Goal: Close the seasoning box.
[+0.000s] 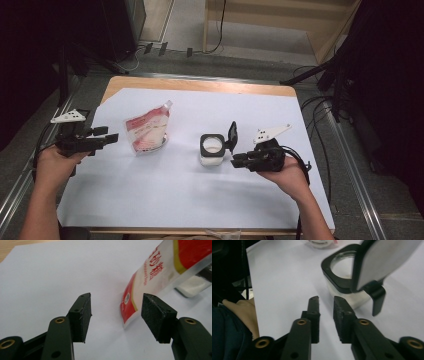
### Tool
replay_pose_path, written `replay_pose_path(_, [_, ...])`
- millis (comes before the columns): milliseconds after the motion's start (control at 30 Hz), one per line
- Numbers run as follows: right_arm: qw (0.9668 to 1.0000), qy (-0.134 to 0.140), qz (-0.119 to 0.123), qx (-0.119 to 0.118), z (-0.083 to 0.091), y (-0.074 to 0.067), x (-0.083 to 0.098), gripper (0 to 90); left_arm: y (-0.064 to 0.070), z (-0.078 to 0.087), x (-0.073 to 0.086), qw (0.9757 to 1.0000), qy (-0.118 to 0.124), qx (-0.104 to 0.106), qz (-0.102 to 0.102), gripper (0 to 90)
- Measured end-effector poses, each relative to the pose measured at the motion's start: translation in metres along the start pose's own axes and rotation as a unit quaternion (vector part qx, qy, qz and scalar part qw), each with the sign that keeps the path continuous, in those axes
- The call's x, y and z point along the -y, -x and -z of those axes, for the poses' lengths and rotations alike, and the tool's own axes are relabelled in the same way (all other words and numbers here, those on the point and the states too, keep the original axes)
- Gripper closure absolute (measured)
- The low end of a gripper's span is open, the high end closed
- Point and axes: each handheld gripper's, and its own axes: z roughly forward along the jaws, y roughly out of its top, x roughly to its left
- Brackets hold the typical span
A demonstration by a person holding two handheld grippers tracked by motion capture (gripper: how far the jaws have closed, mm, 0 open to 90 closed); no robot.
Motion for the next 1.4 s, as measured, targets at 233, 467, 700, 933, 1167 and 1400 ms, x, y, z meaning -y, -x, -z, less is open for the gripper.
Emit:
replay_pose_path(233, [0.9991,-0.018,-0.033,0.018,0.0,0.011,0.006,90.0,0.001,-0.007,-0.002,1.0,-0.002,0.001,-0.002,42.0])
replay_pose_path(467, [0.9963,0.018,-0.063,0.056,0.008,0.022,0.007,90.0,0.002,-0.012,-0.004,1.0,-0.006,0.002,-0.004,41.3])
replay_pose_path(700, [0.9935,0.051,-0.073,0.071,0.004,0.028,0.0,90.0,0.004,-0.017,-0.004,0.9999,-0.012,0.005,-0.006,40.8])
replay_pose_path(933, [0.9881,0.09,-0.081,0.094,0.005,0.025,-0.007,88.6,0.008,-0.018,-0.005,0.9999,-0.013,0.005,-0.009,40.3])
replay_pose_path(1167, [0.9859,0.109,-0.074,0.103,0.003,0.016,-0.012,88.9,0.007,-0.019,-0.006,0.9998,-0.018,0.006,-0.008,40.2])
replay_pose_path(1400, [0.9847,0.11,-0.08,0.109,0.001,0.013,-0.014,90.0,0.006,-0.02,-0.005,0.9998,-0.017,0.008,-0.005,40.2])
